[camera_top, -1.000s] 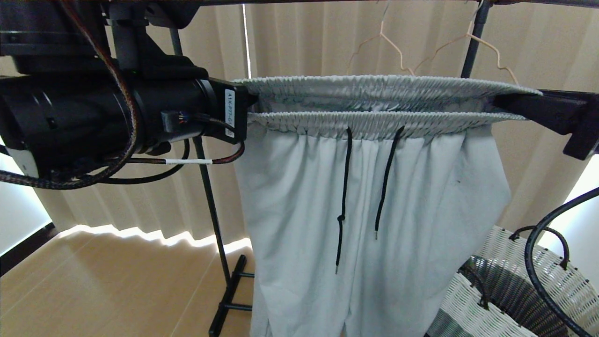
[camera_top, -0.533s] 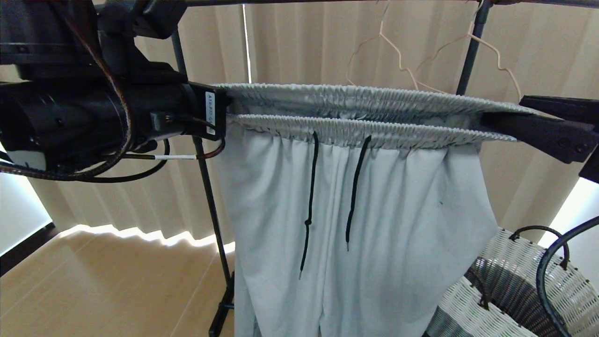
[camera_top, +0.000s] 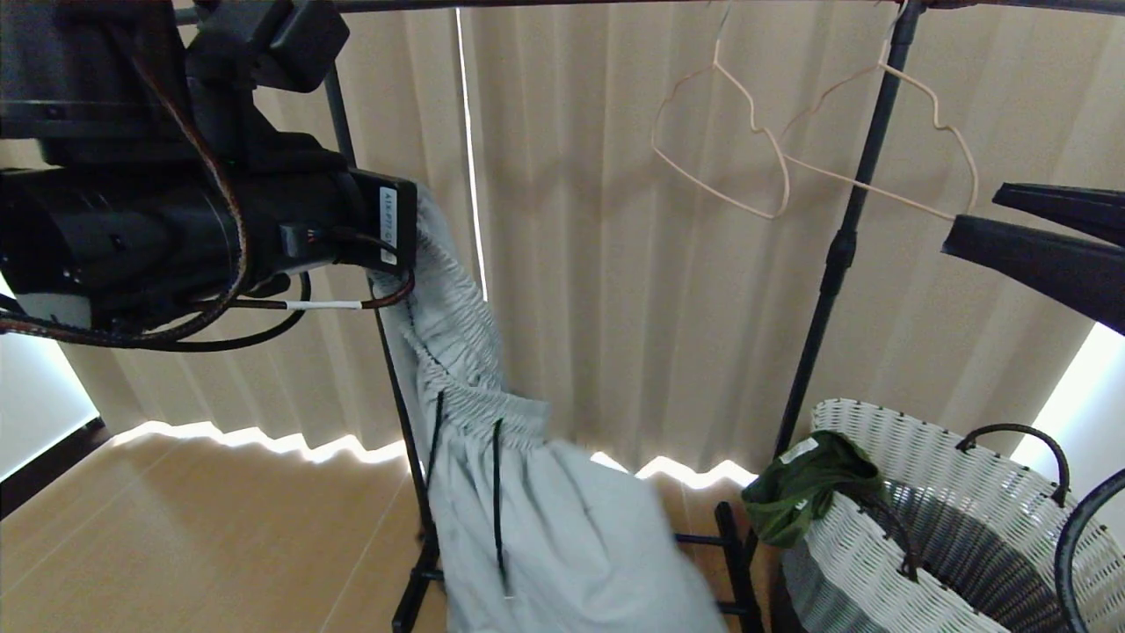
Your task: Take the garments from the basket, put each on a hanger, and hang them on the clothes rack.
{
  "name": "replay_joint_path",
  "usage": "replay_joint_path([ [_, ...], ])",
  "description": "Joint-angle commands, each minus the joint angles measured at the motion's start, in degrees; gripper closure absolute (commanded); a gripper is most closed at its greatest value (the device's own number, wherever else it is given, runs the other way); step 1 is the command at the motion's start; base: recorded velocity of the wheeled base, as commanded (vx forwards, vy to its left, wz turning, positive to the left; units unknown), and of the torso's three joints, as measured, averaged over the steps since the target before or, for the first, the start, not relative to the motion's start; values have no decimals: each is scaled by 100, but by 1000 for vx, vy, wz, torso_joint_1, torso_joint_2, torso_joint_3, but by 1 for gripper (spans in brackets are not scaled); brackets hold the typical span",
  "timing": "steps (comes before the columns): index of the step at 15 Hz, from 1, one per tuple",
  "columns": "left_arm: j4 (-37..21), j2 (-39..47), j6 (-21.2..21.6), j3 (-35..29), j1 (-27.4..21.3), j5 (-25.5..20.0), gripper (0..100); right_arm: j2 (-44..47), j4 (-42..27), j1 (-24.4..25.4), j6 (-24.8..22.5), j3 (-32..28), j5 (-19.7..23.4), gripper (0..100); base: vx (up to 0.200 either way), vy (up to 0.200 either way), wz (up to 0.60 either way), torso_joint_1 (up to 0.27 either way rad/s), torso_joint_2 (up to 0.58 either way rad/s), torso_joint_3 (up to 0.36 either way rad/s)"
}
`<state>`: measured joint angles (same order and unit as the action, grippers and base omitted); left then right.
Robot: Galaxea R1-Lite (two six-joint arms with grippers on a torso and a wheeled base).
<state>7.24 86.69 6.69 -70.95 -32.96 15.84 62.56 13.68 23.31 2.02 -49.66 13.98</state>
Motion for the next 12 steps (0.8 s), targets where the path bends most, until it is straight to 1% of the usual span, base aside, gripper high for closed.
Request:
replay_joint_path([
  [1,14,-38,-1,72,0,-10,100,-86,3,-2,0,27,105,0,0,0,0,0,0,0],
  [4,-21,-126,-1,90,18,-10,100,-69,-14,-19,-27,27,105,0,0,0,0,0,0,0],
  [5,-30,-284,16,275,80,-10,100,-69,-32,-81,-158,89,78,0,0,0,0,0,0,0],
  [6,-12,-539,51,591,211,-19,100,-86,-49,-274,-422,176,52,0,0,0,0,0,0,0],
  [7,14,-882,69,995,352,-63,100,-78,-76,-591,-633,238,34,0,0,0,0,0,0,0],
  [8,14,-1216,60,1364,501,-116,100,-78,-85,-907,-730,291,34,0,0,0,0,0,0,0],
  [10,23,-1822,25,2032,888,-300,100,-95,-85,-1408,-774,458,34,0,0,0,0,0,0,0],
  [12,5,-2402,-1,2577,1038,-511,100,-157,-85,-1707,-782,633,8,0,0,0,0,0,0,0],
])
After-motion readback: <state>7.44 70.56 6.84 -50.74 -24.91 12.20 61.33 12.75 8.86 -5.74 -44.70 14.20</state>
